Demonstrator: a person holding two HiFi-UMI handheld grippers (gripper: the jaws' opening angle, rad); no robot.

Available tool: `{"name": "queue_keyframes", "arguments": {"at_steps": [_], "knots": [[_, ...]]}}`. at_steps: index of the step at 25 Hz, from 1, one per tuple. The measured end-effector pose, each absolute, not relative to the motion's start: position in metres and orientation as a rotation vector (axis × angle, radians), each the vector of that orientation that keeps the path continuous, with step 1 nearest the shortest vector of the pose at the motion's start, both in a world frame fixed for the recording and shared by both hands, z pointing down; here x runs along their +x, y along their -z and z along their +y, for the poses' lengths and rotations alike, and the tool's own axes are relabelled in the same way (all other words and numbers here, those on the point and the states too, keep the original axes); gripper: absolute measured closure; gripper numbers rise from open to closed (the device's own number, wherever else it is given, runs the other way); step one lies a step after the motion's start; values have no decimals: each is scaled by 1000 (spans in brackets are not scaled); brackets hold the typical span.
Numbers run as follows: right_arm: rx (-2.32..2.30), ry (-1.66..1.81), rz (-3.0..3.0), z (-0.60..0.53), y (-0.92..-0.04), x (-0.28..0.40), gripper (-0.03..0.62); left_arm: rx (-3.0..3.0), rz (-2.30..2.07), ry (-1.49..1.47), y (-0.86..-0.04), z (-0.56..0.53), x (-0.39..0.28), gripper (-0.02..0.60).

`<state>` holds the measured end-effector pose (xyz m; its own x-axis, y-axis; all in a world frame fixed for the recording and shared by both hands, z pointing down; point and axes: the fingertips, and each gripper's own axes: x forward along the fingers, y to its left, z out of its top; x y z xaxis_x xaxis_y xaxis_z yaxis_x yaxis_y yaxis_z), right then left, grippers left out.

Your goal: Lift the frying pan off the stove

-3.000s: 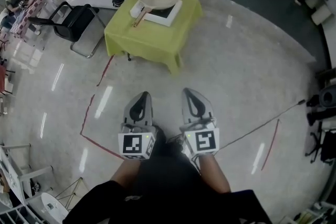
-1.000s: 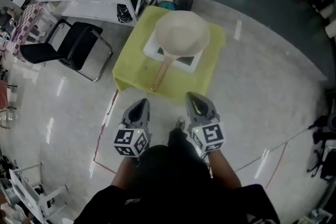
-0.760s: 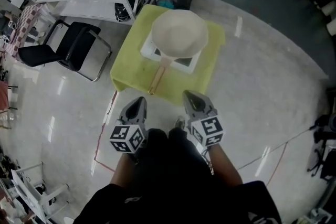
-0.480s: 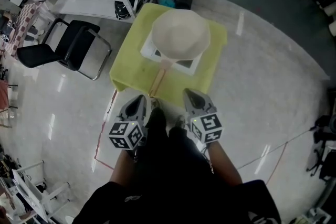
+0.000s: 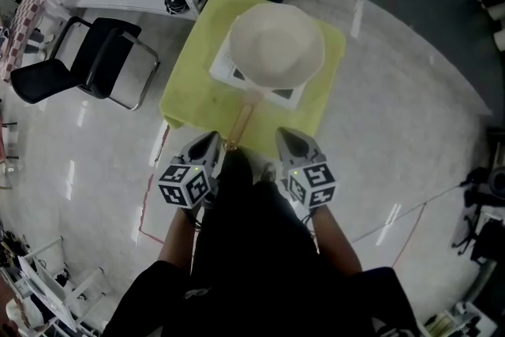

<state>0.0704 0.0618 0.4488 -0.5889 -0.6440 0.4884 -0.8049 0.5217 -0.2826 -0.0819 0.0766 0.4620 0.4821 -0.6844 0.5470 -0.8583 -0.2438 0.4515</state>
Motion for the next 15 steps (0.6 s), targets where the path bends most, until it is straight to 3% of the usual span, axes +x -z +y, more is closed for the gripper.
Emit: {"name": "queue_keyframes", "arguments": {"at_steps": [15], "knots": [[1171, -867, -2335, 35, -504, 46, 579, 1911, -1105, -371, -520, 55, -88, 538]]}}
